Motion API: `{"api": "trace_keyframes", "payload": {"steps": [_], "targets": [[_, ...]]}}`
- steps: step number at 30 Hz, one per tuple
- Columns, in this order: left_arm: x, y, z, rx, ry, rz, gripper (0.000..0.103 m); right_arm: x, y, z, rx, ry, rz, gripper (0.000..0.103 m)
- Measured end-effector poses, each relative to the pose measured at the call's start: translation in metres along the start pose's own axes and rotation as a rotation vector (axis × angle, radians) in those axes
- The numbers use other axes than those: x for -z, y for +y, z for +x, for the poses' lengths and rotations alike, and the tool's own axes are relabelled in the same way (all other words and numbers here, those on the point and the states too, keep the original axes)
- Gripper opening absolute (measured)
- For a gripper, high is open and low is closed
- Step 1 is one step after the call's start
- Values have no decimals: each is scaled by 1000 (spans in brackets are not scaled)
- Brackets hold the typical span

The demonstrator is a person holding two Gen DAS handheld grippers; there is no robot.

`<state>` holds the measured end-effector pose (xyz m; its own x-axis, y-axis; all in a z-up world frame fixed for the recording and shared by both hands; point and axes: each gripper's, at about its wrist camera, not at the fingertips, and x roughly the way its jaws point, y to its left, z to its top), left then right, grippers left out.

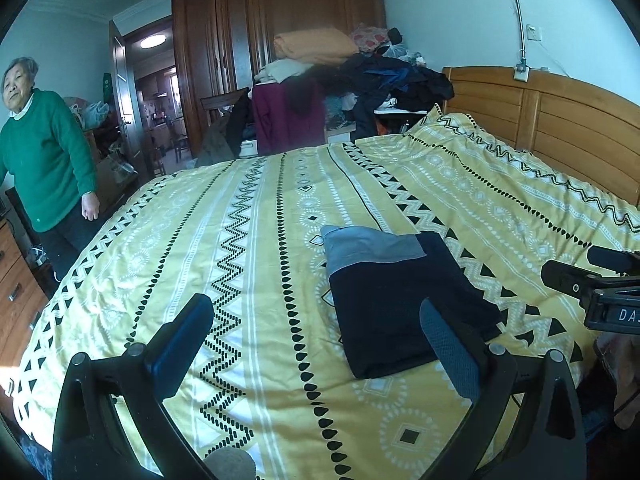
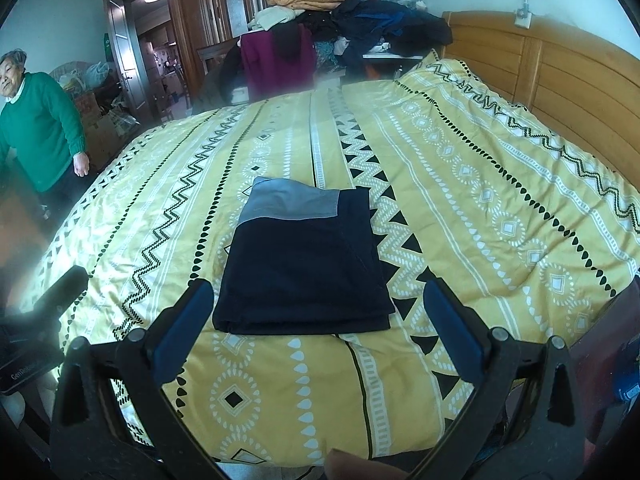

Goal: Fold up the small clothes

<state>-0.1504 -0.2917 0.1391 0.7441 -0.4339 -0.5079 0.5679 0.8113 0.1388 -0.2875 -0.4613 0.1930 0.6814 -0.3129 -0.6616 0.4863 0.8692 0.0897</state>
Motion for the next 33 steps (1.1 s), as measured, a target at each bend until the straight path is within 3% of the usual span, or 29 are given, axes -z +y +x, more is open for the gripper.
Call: {"api": "trace_keyframes", "payload": {"steps": [33], "targets": [[-2,1,4,-17,20,9,103,2,3,1,-13,17,-7,103]]}}
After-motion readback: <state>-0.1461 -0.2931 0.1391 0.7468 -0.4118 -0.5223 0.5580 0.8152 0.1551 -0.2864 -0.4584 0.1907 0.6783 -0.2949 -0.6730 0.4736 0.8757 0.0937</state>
